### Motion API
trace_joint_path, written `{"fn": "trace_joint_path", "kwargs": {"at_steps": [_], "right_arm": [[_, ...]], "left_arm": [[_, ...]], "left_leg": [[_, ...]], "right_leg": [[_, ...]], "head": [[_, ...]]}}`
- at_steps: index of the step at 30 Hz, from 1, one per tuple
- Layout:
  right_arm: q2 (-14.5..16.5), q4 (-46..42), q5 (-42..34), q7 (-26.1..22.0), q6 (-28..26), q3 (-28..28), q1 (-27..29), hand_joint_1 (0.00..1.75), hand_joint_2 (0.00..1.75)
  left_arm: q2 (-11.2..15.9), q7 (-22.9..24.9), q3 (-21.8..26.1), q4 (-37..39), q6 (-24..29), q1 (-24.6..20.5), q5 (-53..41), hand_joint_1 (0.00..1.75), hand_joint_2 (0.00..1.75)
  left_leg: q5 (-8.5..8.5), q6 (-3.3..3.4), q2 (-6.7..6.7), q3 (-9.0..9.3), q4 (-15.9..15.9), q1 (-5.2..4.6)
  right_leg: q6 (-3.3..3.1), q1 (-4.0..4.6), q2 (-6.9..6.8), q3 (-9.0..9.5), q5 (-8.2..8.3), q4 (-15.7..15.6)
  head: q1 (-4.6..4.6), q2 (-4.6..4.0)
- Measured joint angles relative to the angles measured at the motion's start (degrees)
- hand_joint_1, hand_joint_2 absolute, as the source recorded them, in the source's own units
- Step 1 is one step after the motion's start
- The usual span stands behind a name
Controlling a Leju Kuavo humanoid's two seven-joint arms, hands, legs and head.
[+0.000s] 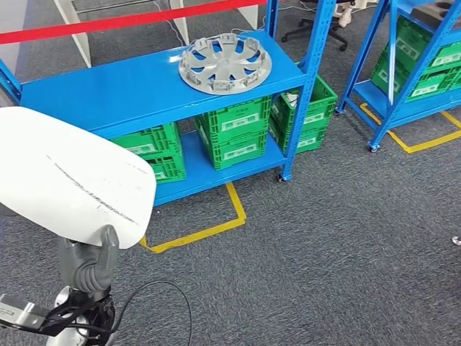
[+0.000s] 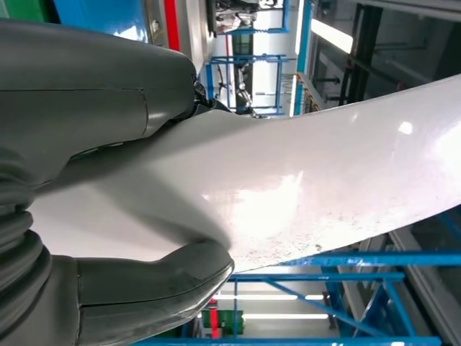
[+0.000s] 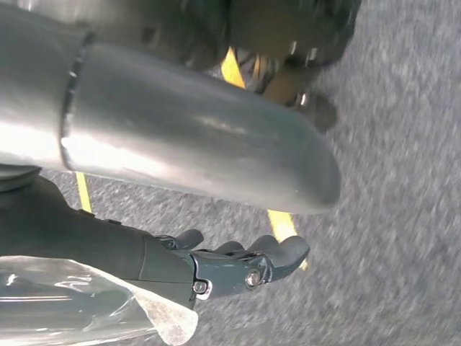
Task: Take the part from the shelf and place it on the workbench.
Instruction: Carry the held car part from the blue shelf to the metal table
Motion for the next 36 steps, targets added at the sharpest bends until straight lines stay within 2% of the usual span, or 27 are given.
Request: {"fn": "trace_joint_path", "kwargs": {"at_steps": [2, 3, 5, 6, 7, 8, 10, 12, 13, 14, 15, 17, 19, 20, 21, 22, 23, 24, 25, 27, 28, 30, 31, 32, 34, 35, 36], "right_arm": [[-0.02, -0.01, -0.03, -0.09, -0.02, -0.01, 0.02, 0.00, 0.00], [-0.02, -0.01, -0.04, -0.14, -0.01, -0.02, -0.05, 0.00, 0.00], [-0.01, 0.00, -0.10, -0.19, 0.02, -0.02, -0.13, 0.00, 0.00], [-0.01, 0.00, -0.18, -0.19, 0.03, -0.02, -0.08, 0.00, 0.00], [0.00, 0.00, -0.30, -0.17, 0.03, -0.02, 0.02, 0.00, 0.00], [0.00, 0.00, -0.43, -0.13, 0.03, -0.02, 0.12, 0.00, 0.00], [0.07, 0.00, -0.64, 0.02, 0.01, -0.02, 0.24, 0.00, 0.00], [0.20, 0.00, -0.77, 0.28, 0.00, -0.03, 0.22, 0.00, 0.00], [0.27, 0.00, -0.80, 0.42, 0.02, -0.03, 0.28, 0.00, 0.00], [0.29, 0.00, -0.83, 0.51, 0.04, -0.02, 0.41, 0.00, 0.00], [0.30, 0.00, -0.82, 0.56, 0.07, -0.02, 0.59, 0.00, 0.00], [0.30, 0.00, -0.75, 0.55, 0.15, -0.02, 0.80, 0.00, 0.00], [0.29, 0.00, -0.63, 0.53, 0.28, -0.02, 0.67, 0.00, 0.00], [0.29, 0.00, -0.57, 0.55, 0.38, -0.02, 0.61, 0.00, 0.00], [0.29, 0.00, -0.52, 0.58, 0.46, -0.02, 0.62, 0.00, 0.00], [0.28, 0.00, -0.48, 0.61, 0.54, -0.02, 0.68, 0.00, 0.00], [0.28, 0.00, -0.45, 0.65, 0.60, -0.02, 0.76, 0.00, 0.00], [0.27, -0.01, -0.42, 0.66, 0.64, -0.03, 0.79, 0.00, 0.00], [0.27, -0.01, -0.40, 0.66, 0.69, -0.03, 0.75, 0.00, 0.00], [0.28, -0.02, -0.38, 0.64, 0.79, -0.03, 0.53, 0.00, 0.00], [0.28, -0.02, -0.37, 0.63, 0.86, -0.02, 0.48, 0.00, 0.00], [0.27, -0.02, -0.20, 0.65, 0.98, -0.02, 0.59, 0.00, 0.00], [0.27, -0.02, -0.04, 0.68, 1.04, -0.02, 0.66, 0.00, 0.00], [0.27, -0.02, 0.14, 0.74, 1.07, -0.02, 0.65, 0.00, 0.00], [0.28, -0.02, 0.39, 0.83, 1.12, -0.02, 0.53, 0.00, 0.00], [0.28, -0.02, 0.45, 0.86, 1.14, -0.02, 0.49, 0.00, 0.00], [0.28, -0.02, 0.49, 0.87, 1.16, -0.02, 0.49, 0.00, 0.00]], "left_arm": [[0.02, 0.12, 0.06, -0.13, 0.05, 0.09, -0.07, 1.75, 1.75], [0.03, 0.15, 0.14, -0.20, 0.09, 0.18, -0.09, 1.75, 1.75], [0.10, 0.15, 0.30, -0.29, 0.14, 0.40, -0.10, 1.75, 1.75], [0.14, 0.15, 0.34, -0.29, 0.15, 0.49, -0.10, 1.75, 1.75], [0.18, 0.15, 0.36, -0.30, 0.15, 0.57, -0.10, 1.75, 1.75], [0.21, 0.15, 0.37, -0.32, 0.15, 0.62, -0.10, 1.75, 1.75], [0.24, 0.15, 0.37, -0.44, 0.15, 0.68, -0.12, 1.75, 1.75], [0.25, 0.15, 0.37, -0.67, 0.15, 0.83, -0.17, 1.75, 1.75], [0.26, 0.16, 0.37, -0.75, 0.15, 0.90, -0.21, 1.75, 1.75], [0.25, 0.16, 0.37, -0.84, 0.15, 0.95, -0.25, 1.75, 1.75], [0.23, 0.17, 0.37, -0.89, 0.15, 0.93, -0.35, 1.75, 1.75], [0.14, 0.17, 0.38, -1.02, 0.16, 1.02, -0.68, 1.75, 1.75], [0.09, 0.16, 0.43, -1.19, 0.33, 1.35, -1.20, 1.75, 1.75], [0.09, 0.16, 0.45, -1.26, 0.48, 1.50, -1.49, 1.75, 1.75], [0.09, 0.16, 0.47, -1.27, 0.64, 1.61, -1.78, 1.75, 1.75], [0.09, 0.17, 0.48, -1.27, 0.82, 1.65, -2.07, 1.75, 1.75], [0.10, 0.20, 0.48, -1.27, 0.97, 1.66, -2.32, 1.75, 1.75], [0.10, 0.24, 0.48, -1.27, 1.11, 1.67, -2.53, 1.75, 1.75], [0.11, 0.28, 0.48, -1.28, 1.24, 1.68, -2.72, 1.75, 1.75], [0.16, 0.34, 0.50, -1.34, 1.37, 1.77, -2.91, 1.75, 1.75], [0.20, 0.34, 0.51, -1.38, 1.39, 1.82, -2.97, 1.75, 1.75], [0.27, 0.34, 0.52, -1.42, 1.50, 1.85, -3.06, 1.75, 1.75], [0.29, 0.34, 0.52, -1.43, 1.62, 1.87, -3.09, 1.75, 1.75], [0.32, 0.34, 0.56, -1.46, 1.79, 1.93, -3.10, 1.75, 1.75], [0.40, 0.34, 0.77, -1.51, 2.10, 2.18, -3.05, 1.75, 1.75], [0.46, 0.34, 0.90, -1.53, 2.18, 2.33, -3.03, 1.75, 1.75], [0.51, 0.34, 1.01, -1.54, 2.20, 2.46, -3.01, 1.75, 1.75]], "left_leg": [[-2.54, -0.58, -2.74, -1.08, 3.04, 0.38], [-4.58, -0.80, -4.38, -2.37, 6.28, 0.52], [-7.99, -0.90, -5.54, -5.44, 13.71, 0.58], [-8.39, -0.82, -5.67, -6.29, 15.78, 0.56], [-7.61, -0.64, -5.80, -6.16, 15.71, 0.56], [-5.86, -0.36, -6.08, -5.07, 13.52, 0.55], [-1.86, 0.46, -8.36, -1.59, 6.07, 0.58], [-0.36, 1.01, -10.53, 0.46, 1.24, 0.59], [-0.53, 1.12, -10.78, 0.61, 0.63, 0.56], [-0.49, 1.15, -10.23, 0.63, 0.20, 0.54], [-0.34, 1.22, -9.47, 0.64, -0.18, 0.63], [0.17, 1.51, -7.94, 0.73, -0.95, 0.90], [0.39, 1.74, -6.21, 0.63, -1.18, 0.89], [0.41, 1.79, -5.26, 0.54, -1.15, 0.83], [0.41, 1.79, -4.34, 0.48, -1.12, 0.79], [0.41, 1.78, -3.48, 0.46, -1.09, 0.78], [0.39, 1.75, -2.70, 0.47, -1.05, 0.78], [0.34, 1.66, -2.00, 0.52, -0.99, 0.76], [0.25, 1.51, -1.38, 0.58, -0.93, 0.65], [0.08, 0.98, -0.29, 0.63, -0.67, 0.25], [0.07, 0.72, 0.28, 0.63, -0.58, 0.05], [-0.06, 0.19, 1.23, 0.68, -0.43, 0.05], [-0.66, -0.11, 0.54, 0.57, 0.09, 0.20], [-1.89, -0.39, -0.80, 0.09, 1.53, 0.36], [-5.89, -0.78, -4.28, -2.48, 8.08, 0.60], [-7.71, -0.83, -5.15, -4.15, 12.05, 0.64], [-8.72, -0.84, -5.56, -5.42, 15.04, 0.64]], "right_leg": [[-0.82, -0.17, 1.26, -0.26, 0.43, -0.10], [-1.13, -0.18, 1.94, -0.45, 0.62, -0.10], [-1.55, -0.07, 3.44, -0.85, 0.90, -0.05], [-1.64, 0.00, 4.25, -1.00, 1.00, -0.01], [-1.68, 0.06, 5.05, -1.09, 1.10, 0.03], [-1.67, 0.11, 5.87, -1.11, 1.18, 0.07], [-1.47, 0.21, 7.39, -1.19, 1.36, 0.17], [-0.96, 0.13, 8.77, -1.73, 1.69, 0.32], [-0.57, 0.02, 9.38, -2.11, 1.94, 0.32], [-0.14, -0.09, 10.00, -2.47, 2.22, 0.23], [0.21, -0.11, 9.92, -2.89, 2.25, 0.29], [0.74, 0.10, 7.45, -4.31, 0.63, 2.48], [1.16, 0.10, 4.15, -7.29, -3.11, 9.03], [1.40, 0.00, 3.44, -8.83, -4.73, 12.72], [1.59, -0.09, 3.08, -9.68, -5.48, 15.16], [1.74, -0.15, 2.82, -9.50, -5.23, 15.58], [1.80, -0.19, 2.47, -8.13, -4.02, 13.70], [1.78, -0.20, 1.59, -5.77, -2.28, 9.96], [1.73, -0.07, 0.00, -3.32, -1.04, 5.80], [1.10, 0.24, -2.26, -0.09, 0.18, 0.30], [0.76, 0.41, -2.49, 0.19, 0.08, -0.38], [-0.05, 0.39, -1.07, -0.06, 0.47, -0.45], [-0.42, 0.30, -0.36, -0.18, 0.69, -0.52], [-0.81, 0.18, 0.37, -0.28, 0.93, -0.62], [-1.40, 0.07, 1.90, -0.59, 1.30, -0.69], [-1.58, 0.10, 2.72, -0.77, 1.44, -0.68], [-1.68, 0.15, 3.58, -0.91, 1.56, -0.67]], "head": [[-0.10, 0.00], [-0.16, 0.00], [-0.19, 0.00], [-0.20, 0.00], [-0.19, 0.00], [-0.19, 0.00], [-0.14, 0.00], [-0.19, 0.00], [-0.21, 0.00], [-0.28, 0.00], [-0.31, 0.00], [0.05, 0.00], [0.44, 0.00], [0.50, 0.00], [0.49, 0.00], [0.50, 0.00], [0.50, 0.00], [0.50, 0.00], [0.50, 0.00], [0.41, 0.00], [0.35, 0.00], [0.27, 0.00], [0.24, 0.00], [0.15, 0.00], [-0.09, 0.00], [-0.15, 0.00], [-0.16, 0.00]]}}
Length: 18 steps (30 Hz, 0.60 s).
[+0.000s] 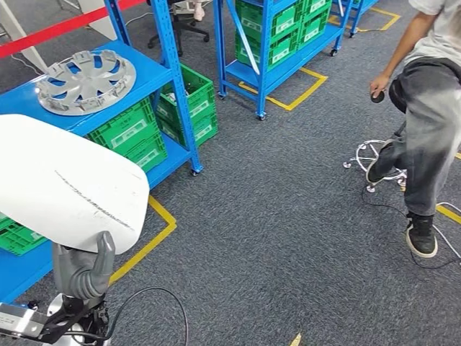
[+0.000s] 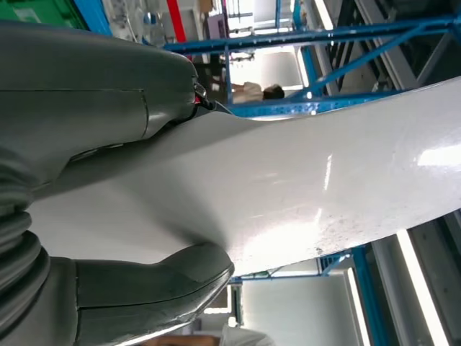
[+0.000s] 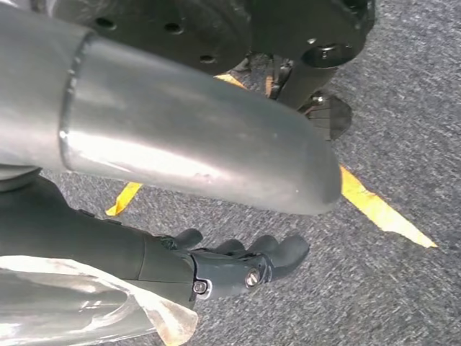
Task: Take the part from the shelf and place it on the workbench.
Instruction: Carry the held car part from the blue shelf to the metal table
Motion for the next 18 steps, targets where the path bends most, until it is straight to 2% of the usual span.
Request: {"fn": "trace_joint_path", "kwargs": {"at_steps": [1, 2, 3, 5, 7, 9, 10, 12, 13, 14, 15, 16, 17, 18], "right_arm": [[-0.01, 0.00, 0.02, 0.01, 0.01, 0.00, 0.05, 0.00, 0.00], [-0.01, -0.01, 0.02, 0.02, 0.01, 0.00, 0.09, 0.00, 0.00], [-0.01, 0.00, 0.03, 0.03, 0.01, 0.00, 0.12, 0.00, 0.00], [0.03, 0.01, 0.15, 0.06, 0.01, 0.00, 0.06, 0.00, 0.00], [0.06, 0.02, 0.50, 0.10, 0.01, 0.03, -0.02, 0.00, 0.00], [0.08, 0.02, 0.80, 0.10, -0.05, 0.08, 0.10, 0.00, 0.00], [0.08, 0.02, 0.86, 0.09, -0.10, 0.09, 0.19, 0.00, 0.00], [0.10, 0.02, 0.89, 0.11, -0.25, 0.10, 0.15, 0.00, 0.00], [0.12, 0.02, 0.91, 0.18, -0.31, 0.12, 0.05, 0.00, 0.00], [0.16, 0.02, 0.96, 0.30, -0.38, 0.14, -0.04, 0.00, 0.00], [0.22, 0.02, 1.08, 0.48, -0.43, 0.16, -0.07, 0.00, 0.00], [0.28, 0.02, 1.23, 0.65, -0.48, 0.19, -0.04, 0.00, 0.00], [0.36, 0.02, 1.37, 0.79, -0.50, 0.20, 0.02, 0.00, 0.00], [0.41, 0.02, 1.49, 0.87, -0.51, 0.21, 0.05, 0.00, 0.00]], "left_arm": [[0.03, 0.00, 0.07, 0.00, 0.01, 0.08, 0.01, 1.75, 1.75], [0.04, 0.00, 0.12, 0.00, 0.01, 0.11, 0.01, 1.75, 1.75], [0.06, 0.00, 0.16, -0.01, 0.01, 0.12, 0.01, 1.75, 1.75], [0.12, 0.00, 0.27, -0.04, 0.10, 0.15, 0.11, 1.75, 1.75], [0.20, 0.00, 0.46, -0.15, 0.26, 0.28, 0.50, 1.75, 1.75], [0.26, 0.06, 0.72, -0.24, 0.33, 0.43, 1.06, 1.75, 1.75], [0.26, 0.13, 0.87, -0.25, 0.33, 0.48, 1.36, 1.75, 1.75], [0.22, 0.26, 1.27, -0.29, 0.33, 0.72, 1.69, 1.75, 1.75], [0.21, 0.29, 1.51, -0.31, 0.33, 0.92, 1.77, 1.75, 1.75], [0.20, 0.32, 1.73, -0.32, 0.32, 1.12, 1.77, 1.75, 1.75], [0.21, 0.40, 1.92, -0.33, 0.27, 1.27, 1.77, 1.75, 1.75], [0.20, 0.55, 2.07, -0.33, 0.20, 1.33, 1.77, 1.75, 1.75], [0.18, 0.72, 2.19, -0.33, 0.11, 1.33, 1.77, 1.75, 1.75], [0.15, 0.89, 2.30, -0.33, 0.03, 1.33, 1.76, 1.75, 1.75]], "left_leg": [[0.19, 0.06, -0.16, -0.41, 1.01, -0.01], [1.46, 0.20, -0.32, 0.19, -0.14, -0.01], [3.46, 0.40, -0.69, 1.65, -3.15, 0.00], [6.94, 0.96, -3.09, 5.19, -10.85, 0.14], [7.84, 1.26, -4.83, 6.77, -14.77, 0.16], [7.94, 1.55, -4.03, 6.72, -15.24, 0.11], [8.19, 1.83, -3.38, 6.71, -15.48, 0.19], [8.66, 2.41, -1.80, 6.64, -15.95, 0.40], [8.75, 2.55, -0.96, 6.55, -15.98, 0.33], [8.78, 2.62, -0.11, 6.42, -15.97, 0.26], [8.80, 2.63, 0.78, 6.33, -15.96, 0.20], [8.80, 2.63, 1.63, 6.28, -15.95, 0.17], [8.79, 2.61, 2.43, 6.27, -15.94, 0.17], [8.75, 2.54, 3.18, 6.32, -15.94, 0.17]], "right_leg": [[-0.03, 0.04, 0.85, -0.10, 0.10, 0.03], [0.01, 0.07, 1.71, -0.15, 0.20, 0.08], [0.09, 0.07, 2.54, -0.16, 0.28, 0.15], [0.40, 0.09, 4.09, -0.37, 0.46, 0.41], [1.02, 0.03, 5.35, -1.01, 0.79, 0.63], [1.83, -0.13, 6.44, -1.78, 1.22, 0.60], [2.14, -0.12, 6.03, -2.22, 1.07, 0.87], [2.62, 0.05, 3.30, -4.15, -1.15, 4.20], [2.81, 0.08, 1.42, -5.63, -3.12, 7.60], [3.02, 0.01, 0.29, -7.31, -5.05, 11.50], [3.19, -0.09, -0.29, -8.63, -6.33, 14.75], [3.33, -0.20, -0.59, -9.11, -6.68, 16.42], [3.40, -0.28, -0.86, -8.40, -5.97, 15.78], [3.41, -0.34, -1.37, -6.52, -4.45, 12.89]], "head": [[0.00, 0.00], [0.00, 0.00], [0.01, 0.00], [0.02, 0.00], [0.05, 0.00], [0.05, 0.00], [0.10, 0.00], [0.48, 0.00], [0.66, 0.00], [0.80, 0.00], [0.81, 0.00], [0.80, 0.00], [0.81, 0.00], [0.81, 0.00]]}}
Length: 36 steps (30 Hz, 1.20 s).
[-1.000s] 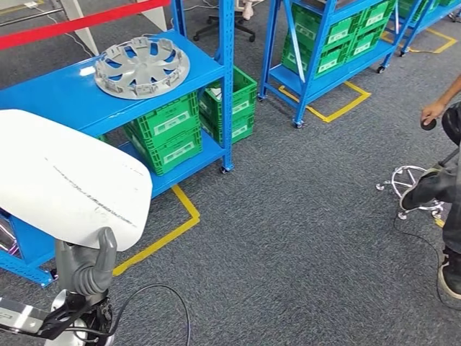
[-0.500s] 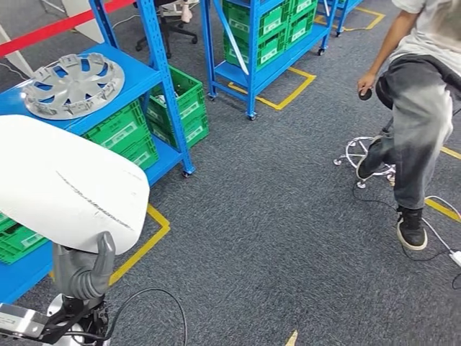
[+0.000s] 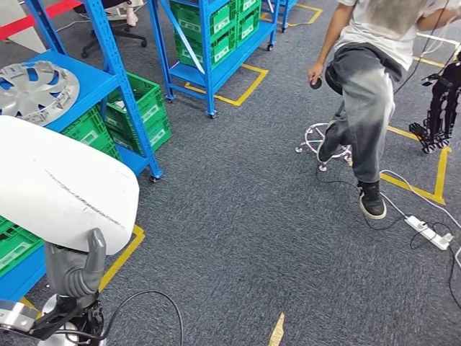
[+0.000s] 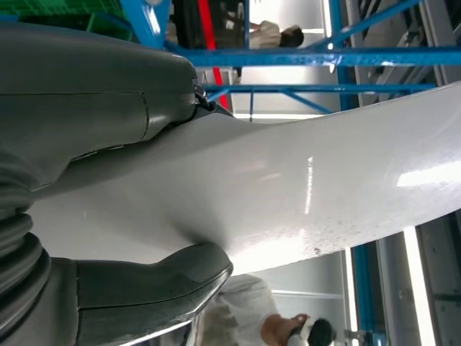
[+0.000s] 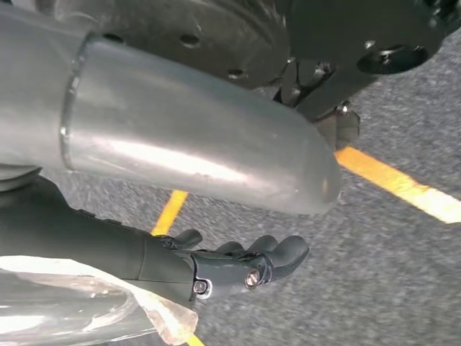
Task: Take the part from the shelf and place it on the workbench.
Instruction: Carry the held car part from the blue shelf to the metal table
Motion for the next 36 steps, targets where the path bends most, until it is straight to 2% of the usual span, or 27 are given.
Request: {"fn": "trace_joint_path", "kwargs": {"at_steps": [1, 3, 4, 6, 7, 9, 10, 11, 12, 13, 14, 15, 17, 19, 20, 21, 22, 24, 26, 28, 29, 30, 31, 32, 34, 35, 36], "right_arm": [[0.04, 0.00, 0.05, 0.01, 0.02, 0.01, -0.02, 0.00, 0.00], [0.15, 0.00, -0.02, 0.02, 0.19, 0.01, -0.29, 0.00, 0.00], [0.19, 0.00, -0.14, 0.01, 0.30, 0.01, -0.41, 0.00, 0.00], [0.23, 0.00, -0.43, -0.10, 0.44, 0.01, -0.41, 0.00, 0.00], [0.23, 0.00, -0.54, -0.19, 0.45, 0.01, -0.32, 0.00, 0.00], [0.25, 0.00, -0.62, -0.32, 0.46, -0.01, -0.33, 0.00, 0.00], [0.26, 0.00, -0.62, -0.36, 0.47, -0.01, -0.45, 0.00, 0.00], [0.27, 0.00, -0.63, -0.37, 0.48, -0.01, -0.60, 0.00, 0.00], [0.27, 0.00, -0.62, -0.38, 0.49, 0.00, -0.70, 0.00, 0.00], [0.27, 0.00, -0.62, -0.38, 0.50, 0.01, -0.73, 0.00, 0.00], [0.27, 0.00, -0.63, -0.38, 0.50, 0.00, -0.68, 0.00, 0.00], [0.27, 0.00, -0.63, -0.38, 0.50, -0.01, -0.61, 0.00, 0.00], [0.33, 0.00, -0.63, -0.36, 0.50, -0.02, -0.56, 0.00, 0.00], [0.47, 0.00, -0.61, -0.17, 0.50, -0.01, -0.71, 0.00, 0.00], [0.56, 0.00, -0.60, -0.02, 0.51, -0.01, -0.74, 0.00, 0.00], [0.59, 0.00, -0.59, 0.15, 0.51, 0.00, -0.67, 0.00, 0.00], [0.62, 0.00, -0.58, 0.28, 0.51, 0.01, -0.53, 0.00, 0.00], [0.64, 0.00, -0.59, 0.49, 0.51, 0.01, -0.29, 0.00, 0.00], [0.64, 0.00, -0.61, 0.63, 0.52, 0.01, -0.33, 0.00, 0.00], [0.64, 0.00, -0.68, 0.66, 0.54, 0.01, -0.34, 0.00, 0.00], [0.63, -0.01, -0.74, 0.65, 0.55, 0.00, -0.26, 0.00, 0.00], [0.61, -0.02, -0.80, 0.64, 0.57, -0.01, -0.17, 0.00, 0.00], [0.58, -0.05, -0.85, 0.61, 0.60, -0.01, -0.11, 0.00, 0.00], [0.57, -0.10, -0.87, 0.57, 0.62, -0.02, -0.13, 0.00, 0.00], [0.55, -0.18, -0.89, 0.49, 0.68, -0.02, -0.30, 0.00, 0.00], [0.56, -0.19, -0.86, 0.47, 0.72, -0.02, -0.35, 0.00, 0.00], [0.56, -0.20, -0.83, 0.47, 0.76, -0.02, -0.30, 0.00, 0.00]], "left_arm": [[-0.05, 0.10, 0.09, -0.01, -0.08, -0.01, 0.00, 1.75, 1.75], [-0.20, 0.27, 0.26, -0.04, -0.36, -0.01, -0.01, 1.75, 1.75], [-0.26, 0.36, 0.32, -0.05, -0.54, -0.02, -0.01, 1.75, 1.75], [-0.36, 0.50, 0.40, -0.07, -0.90, -0.14, -0.03, 1.75, 1.75], [-0.39, 0.52, 0.41, -0.07, -1.00, -0.26, -0.04, 1.75, 1.75], [-0.44, 0.57, 0.51, -0.06, -1.08, -0.42, -0.05, 1.75, 1.75], [-0.43, 0.62, 0.63, -0.06, -1.08, -0.40, -0.05, 1.75, 1.75], [-0.43, 0.65, 0.76, -0.05, -1.08, -0.34, -0.05, 1.75, 1.75], [-0.42, 0.70, 0.87, -0.04, -1.08, -0.28, -0.05, 1.75, 1.75], [-0.40, 0.78, 0.94, -0.04, -1.08, -0.25, -0.05, 1.75, 1.75], [-0.40, 0.83, 0.96, -0.04, -1.08, -0.25, -0.05, 1.75, 1.75], [-0.39, 0.88, 0.97, -0.04, -1.08, -0.26, -0.05, 1.75, 1.75], [-0.39, 0.91, 0.99, -0.04, -1.14, -0.28, -0.05, 1.75, 1.75], [-0.40, 0.92, 1.04, -0.04, -1.23, -0.32, -0.05, 1.75, 1.75], [-0.40, 0.94, 1.05, -0.04, -1.27, -0.35, -0.06, 1.75, 1.75], [-0.42, 0.96, 1.07, -0.04, -1.29, -0.40, -0.07, 1.75, 1.75], [-0.45, 0.97, 1.07, -0.04, -1.31, -0.48, -0.07, 1.75, 1.75], [-0.61, 0.97, 1.10, -0.05, -1.32, -0.58, -0.08, 1.75, 1.75], [-0.74, 0.98, 1.13, -0.05, -1.32, -0.45, -0.08, 1.75, 1.75], [-0.76, 0.99, 1.16, -0.04, -1.33, -0.28, -0.11, 1.75, 1.75], [-0.78, 0.99, 1.16, -0.04, -1.35, -0.26, -0.13, 1.75, 1.75], [-0.79, 0.99, 1.17, -0.04, -1.37, -0.26, -0.16, 1.75, 1.75], [-0.82, 0.99, 1.16, -0.04, -1.40, -0.26, -0.23, 1.75, 1.75], [-0.84, 0.99, 1.16, -0.04, -1.43, -0.28, -0.33, 1.75, 1.75], [-0.88, 0.99, 1.16, -0.04, -1.48, -0.31, -0.53, 1.75, 1.75], [-0.89, 0.99, 1.15, -0.04, -1.50, -0.35, -0.59, 1.75, 1.75], [-0.91, 0.99, 1.13, -0.04, -1.52, -0.39, -0.63, 1.75, 1.75]], "left_leg": [[-0.07, -0.14, 0.65, 0.10, 0.01, -0.05], [-0.28, -0.68, 1.84, 0.24, 0.16, -0.41], [-0.35, -0.97, 2.39, 0.28, 0.25, -0.60], [-0.39, -1.53, 3.51, 0.35, 0.33, -0.67], [-0.71, -1.86, 3.17, 0.37, 0.55, -0.55], [-2.92, -2.43, 0.45, -0.60, 3.35, -0.24], [-4.77, -2.56, -1.35, -1.87, 6.44, -0.13], [-6.65, -2.57, -2.47, -3.53, 10.24, -0.09], [-7.95, -2.55, -2.99, -5.08, 13.65, -0.09], [-8.27, -2.49, -3.22, -6.09, 15.72, -0.10], [-7.48, -2.36, -3.34, -6.24, 15.82, -0.10], [-5.73, -2.16, -3.62, -5.46, 13.90, -0.10], [-1.77, -1.53, -6.02, -2.64, 7.15, -0.07], [-0.38, -1.11, -8.45, -0.74, 2.28, -0.05], [-0.58, -1.00, -8.75, -0.56, 1.58, -0.12], [-0.58, -0.91, -8.20, -0.46, 1.11, -0.16], [-0.37, -0.72, -7.48, -0.41, 0.89, -0.13], [0.06, -0.24, -5.93, -0.15, 0.20, 0.07], [0.16, 0.01, -4.17, -0.09, 0.00, 0.05], [0.11, 0.09, -2.28, -0.14, 0.01, -0.02], [0.07, 0.06, -1.43, -0.14, 0.02, -0.02], [0.00, -0.01, -0.66, -0.10, 0.02, 0.00], [-0.10, -0.15, 0.06, -0.01, 0.03, 0.01], [-0.25, -0.39, 0.72, 0.12, 0.06, -0.07], [-0.60, -1.01, 1.91, 0.37, 0.24, -0.39], [-0.68, -1.31, 2.47, 0.46, 0.29, -0.55], [-0.75, -1.58, 3.08, 0.55, 0.31, -0.57]], "right_leg": [[-0.05, 0.01, -1.23, 2.53, 1.58, -4.16], [-0.57, 0.35, -3.55, 6.58, 3.23, -10.92], [-0.95, 0.51, -4.10, 7.30, 3.29, -12.26], [-1.80, 0.63, -2.99, 7.08, 3.37, -12.44], [-2.17, 0.58, -2.36, 6.97, 3.52, -12.49], [-2.95, 0.40, -1.09, 6.88, 3.89, -12.67], [-3.24, 0.36, -0.40, 6.79, 4.04, -12.69], [-3.45, 0.41, 0.38, 6.68, 4.14, -12.69], [-3.59, 0.49, 1.21, 6.58, 4.22, -12.68], [-3.67, 0.59, 2.09, 6.52, 4.29, -12.66], [-3.69, 0.68, 2.95, 6.49, 4.33, -12.62], [-3.68, 0.74, 3.79, 6.50, 4.37, -12.56], [-3.52, 0.79, 5.33, 6.38, 4.44, -12.32], [-3.04, 0.67, 6.73, 5.73, 4.62, -11.94], [-2.65, 0.54, 7.38, 5.33, 4.79, -11.88], [-2.23, 0.40, 8.07, 4.96, 5.00, -11.91], [-1.89, 0.31, 8.02, 4.60, 5.08, -11.88], [-1.29, 0.45, 5.47, 3.29, 3.77, -10.01], [-0.68, 0.40, 2.02, 0.22, 0.32, -3.80], [-0.08, 0.08, 0.94, -2.63, -2.04, 2.41], [0.13, -0.07, 0.70, -2.79, -1.80, 3.04], [0.28, -0.22, 0.37, -1.78, -0.64, 1.49], [0.35, -0.32, -0.39, 0.28, 1.10, -1.98], [0.36, -0.24, -1.92, 2.57, 2.38, -5.97], [-0.23, 0.00, -3.95, 5.78, 3.73, -11.39], [-0.65, 0.19, -4.15, 6.12, 3.64, -12.06], [-1.15, 0.26, -3.35, 6.09, 3.77, -12.04]], "head": [[0.01, 0.00], [0.01, 0.00], [-0.03, 0.00], [-0.10, 0.00], [-0.13, 0.00], [-0.32, 0.00], [-0.45, 0.00], [-0.54, 0.00], [-0.57, 0.00], [-0.58, 0.00], [-0.57, 0.00], [-0.57, 0.00], [-0.55, 0.00], [-0.52, 0.00], [-0.53, 0.00], [-0.54, 0.00], [-0.55, 0.00], [-0.19, 0.00], [0.19, 0.00], [0.22, 0.00], [0.23, 0.00], [0.23, 0.00], [0.23, 0.00], [0.26, 0.00], [0.21, 0.00], [0.16, 0.00], [0.13, 0.00]]}}
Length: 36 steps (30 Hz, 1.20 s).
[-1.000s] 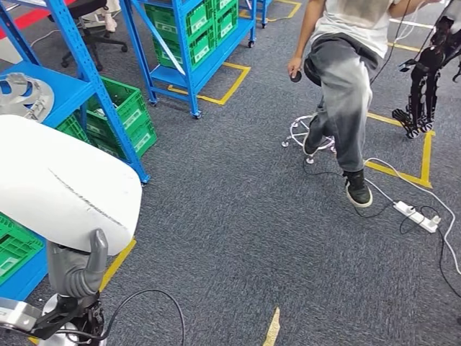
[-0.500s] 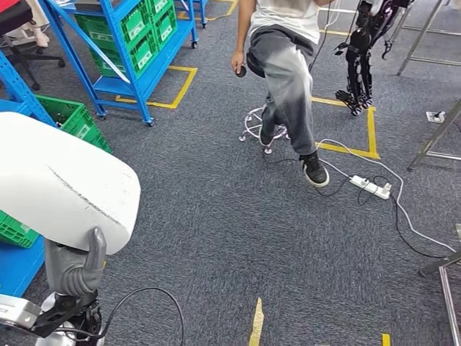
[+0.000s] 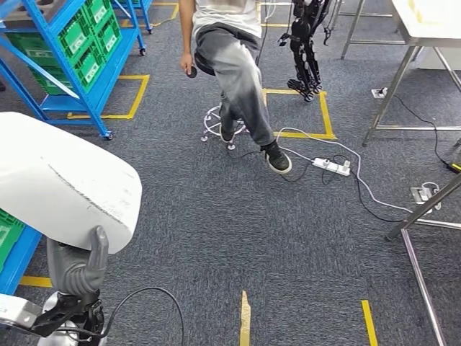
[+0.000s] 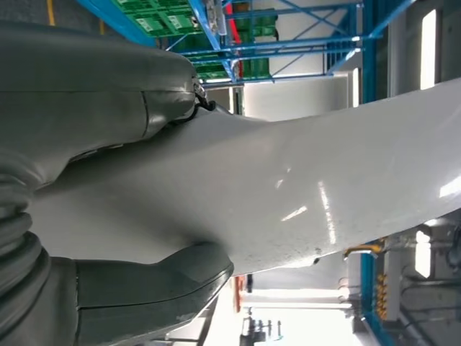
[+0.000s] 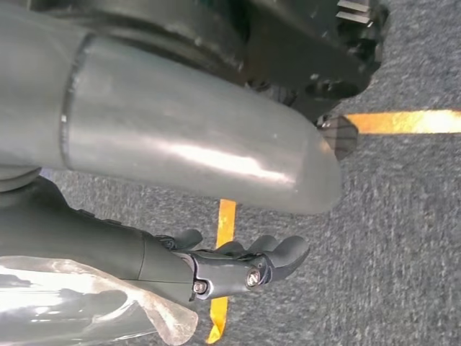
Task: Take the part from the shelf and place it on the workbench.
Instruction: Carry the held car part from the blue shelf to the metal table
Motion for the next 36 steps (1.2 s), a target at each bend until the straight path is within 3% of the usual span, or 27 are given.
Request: {"fn": "trace_joint_path", "kwargs": {"at_steps": [1, 3, 5, 7, 8, 10, 12, 14, 16, 17, 19, 20, 21, 23, 24, 25, 27, 29, 31, 32, 34, 36], "right_arm": [[0.00, -0.01, 0.03, 0.03, 0.02, 0.00, 0.11, 0.00, 0.00], [0.00, -0.03, 0.10, 0.12, 0.05, 0.00, 0.26, 0.00, 0.00], [0.00, -0.04, 0.16, 0.18, 0.09, 0.00, 0.17, 0.00, 0.00], [0.00, -0.04, 0.21, 0.20, 0.19, 0.00, 0.11, 0.00, 0.00], [0.00, -0.04, 0.24, 0.23, 0.23, 0.00, 0.16, 0.00, 0.00], [0.00, -0.04, 0.30, 0.32, 0.25, 0.00, 0.27, 0.00, 0.00], [0.00, -0.04, 0.37, 0.36, 0.23, 0.00, 0.23, 0.00, 0.00], [0.00, -0.05, 0.40, 0.36, 0.23, 0.00, 0.16, 0.00, 0.00], [0.00, -0.07, 0.44, 0.36, 0.23, 0.00, 0.31, 0.00, 0.00], [0.00, -0.07, 0.46, 0.36, 0.24, 0.00, 0.42, 0.00, 0.00], [0.00, -0.07, 0.52, 0.36, 0.24, 0.00, 0.42, 0.00, 0.00], [0.00, -0.07, 0.56, 0.36, 0.25, 0.00, 0.32, 0.00, 0.00], [0.00, -0.07, 0.61, 0.36, 0.25, 0.01, 0.22, 0.00, 0.00], [0.00, -0.07, 0.73, 0.47, 0.25, 0.01, 0.20, 0.00, 0.00], [0.00, -0.07, 0.78, 0.56, 0.24, 0.01, 0.25, 0.00, 0.00], [0.00, -0.07, 0.80, 0.64, 0.24, 0.01, 0.30, 0.00, 0.00], [0.00, -0.10, 0.85, 0.72, 0.20, 0.00, 0.21, 0.00, 0.00], [0.00, -0.13, 0.91, 0.74, 0.18, 0.01, -0.02, 0.00, 0.00], [0.00, -0.13, 1.03, 0.79, 0.18, 0.02, 0.03, 0.00, 0.00], [0.00, -0.13, 1.13, 0.83, 0.17, 0.02, 0.17, 0.00, 0.00], [0.00, -0.13, 1.31, 0.89, 0.12, 0.02, 0.24, 0.00, 0.00], [0.00, -0.13, 1.41, 0.91, 0.04, 0.02, 0.06, 0.00, 0.00]], "left_arm": [[-0.01, 0.00, -0.03, 0.00, -0.01, -0.08, -0.03, 1.75, 1.75], [-0.02, -0.01, -0.08, 0.00, -0.02, -0.17, -0.06, 1.75, 1.75], [-0.01, -0.01, -0.09, 0.00, -0.02, -0.06, -0.06, 1.75, 1.75], [0.01, 0.00, -0.09, 0.01, -0.01, 0.11, -0.06, 1.75, 1.75], [0.01, 0.00, -0.09, 0.02, 0.01, 0.15, -0.06, 1.75, 1.75], [0.01, 0.00, -0.09, 0.02, 0.06, 0.19, -0.06, 1.75, 1.75], [0.03, 0.00, -0.08, 0.02, 0.18, 0.25, -0.06, 1.75, 1.75], [0.09, -0.01, -0.07, 0.00, 0.27, 0.40, -0.06, 1.75, 1.75], [0.13, -0.02, -0.06, -0.02, 0.29, 0.47, -0.06, 1.75, 1.75], [0.12, -0.01, -0.05, -0.02, 0.29, 0.47, -0.06, 1.75, 1.75], [0.11, -0.03, -0.02, -0.05, 0.29, 0.54, -0.06, 1.75, 1.75], [0.12, -0.04, 0.00, -0.08, 0.29, 0.64, -0.06, 1.75, 1.75], [0.13, -0.05, 0.01, -0.10, 0.29, 0.73, -0.06, 1.75, 1.75], [0.14, -0.04, 0.03, -0.11, 0.31, 0.87, -0.06, 1.75, 1.75], [0.14, -0.04, 0.03, -0.11, 0.32, 0.89, -0.06, 1.75, 1.75], [0.14, -0.04, 0.04, -0.11, 0.34, 0.91, -0.06, 1.75, 1.75], [0.14, -0.04, 0.06, -0.13, 0.39, 0.96, -0.06, 1.75, 1.75], [0.15, -0.04, 0.16, -0.17, 0.44, 1.06, -0.06, 1.75, 1.75], [0.15, -0.04, 0.26, -0.20, 0.46, 1.13, -0.06, 1.75, 1.75], [0.15, -0.04, 0.29, -0.22, 0.46, 1.13, -0.06, 1.75, 1.75], [0.16, -0.05, 0.53, -0.35, 0.50, 1.29, -0.06, 1.75, 1.75], [0.16, -0.07, 0.96, -0.46, 0.59, 1.72, -0.06, 1.75, 1.75]], "left_leg": [[-0.15, -0.34, 0.23, 0.08, 0.02, 0.13], [-1.76, -0.90, -1.81, -0.41, 1.85, 0.48], [-5.37, -1.05, -5.09, -2.95, 8.05, 0.64], [-8.11, -0.93, -6.24, -6.27, 15.12, 0.62], [-8.04, -0.83, -6.40, -7.13, 16.61, 0.60], [-4.52, -0.43, -6.92, -5.79, 12.81, 0.59], [-0.70, 0.03, -9.42, -2.79, 5.38, 0.72], [0.19, 0.17, -11.45, -1.44, 1.73, 0.76], [0.14, 0.41, -10.89, -1.33, 1.18, 0.61], [0.33, 0.71, -10.21, -1.22, 0.88, 0.62], [0.65, 1.37, -8.60, -0.98, 0.30, 0.72], [0.68, 1.56, -7.68, -0.94, 0.22, 0.66], [0.65, 1.70, -6.80, -0.97, 0.22, 0.57], [0.56, 1.73, -5.01, -0.99, 0.24, 0.48], [0.49, 1.69, -4.21, -0.96, 0.26, 0.48], [0.38, 1.58, -3.48, -0.87, 0.27, 0.48], [0.01, 1.10, -2.16, -0.56, 0.37, 0.29], [-0.36, 0.46, -1.00, -0.27, 0.52, -0.05], [-0.57, -0.07, 0.22, 0.04, 0.48, -0.09], [-0.88, -0.39, 0.18, 0.22, 0.61, 0.07], [-2.83, -0.90, -2.23, -0.53, 3.06, 0.41], [-6.42, -1.03, -5.40, -3.61, 9.96, 0.54]], "right_leg": [[-0.43, 0.00, 0.72, -0.10, 0.11, -0.02], [-1.20, -0.08, 2.08, -0.12, 0.35, -0.18], [-1.79, -0.08, 3.50, -0.12, 0.50, -0.26], [-2.04, 0.11, 5.10, -0.15, 0.54, -0.22], [-2.07, 0.20, 5.94, -0.15, 0.56, -0.18], [-2.06, 0.29, 7.69, -0.10, 0.57, -0.04], [-1.92, 0.34, 9.29, -0.24, 0.56, 0.24], [-1.37, 0.23, 10.53, -0.79, 0.71, 0.49], [-0.58, -0.04, 11.62, -1.45, 1.02, 0.36], [-0.29, -0.06, 11.09, -1.80, 0.90, 0.54], [0.17, 0.09, 8.12, -3.46, -1.02, 3.49], [0.37, 0.11, 6.19, -4.89, -2.82, 6.70], [0.61, 0.04, 5.10, -6.65, -4.68, 10.47], [1.03, -0.21, 4.28, -9.05, -6.41, 15.74], [1.17, -0.32, 3.99, -8.78, -5.77, 15.50], [1.24, -0.42, 3.47, -7.35, -4.26, 13.05], [1.16, -0.30, 0.74, -2.81, -1.23, 5.30], [0.49, 0.03, -1.02, -0.21, -0.29, 0.89], [-0.39, 0.23, 0.00, -0.14, -0.40, 0.52], [-0.76, 0.22, 0.65, -0.14, -0.34, 0.42], [-1.55, 0.09, 2.02, -0.03, -0.13, 0.19], [-2.14, 0.08, 3.57, 0.02, -0.05, 0.13]], "head": [[-0.04, 0.00], [-0.14, 0.00], [-0.39, 0.00], [-0.51, 0.00], [-0.52, 0.00], [-0.52, 0.00], [-0.50, 0.00], [-0.49, 0.00], [-0.48, 0.00], [-0.43, 0.00], [-0.19, 0.00], [-0.08, 0.00], [0.00, 0.00], [-0.02, 0.00], [-0.01, 0.00], [-0.01, 0.00], [0.03, 0.00], [-0.06, 0.00], [-0.15, 0.00], [-0.17, 0.00], [-0.31, 0.00], [-0.54, 0.00]]}}
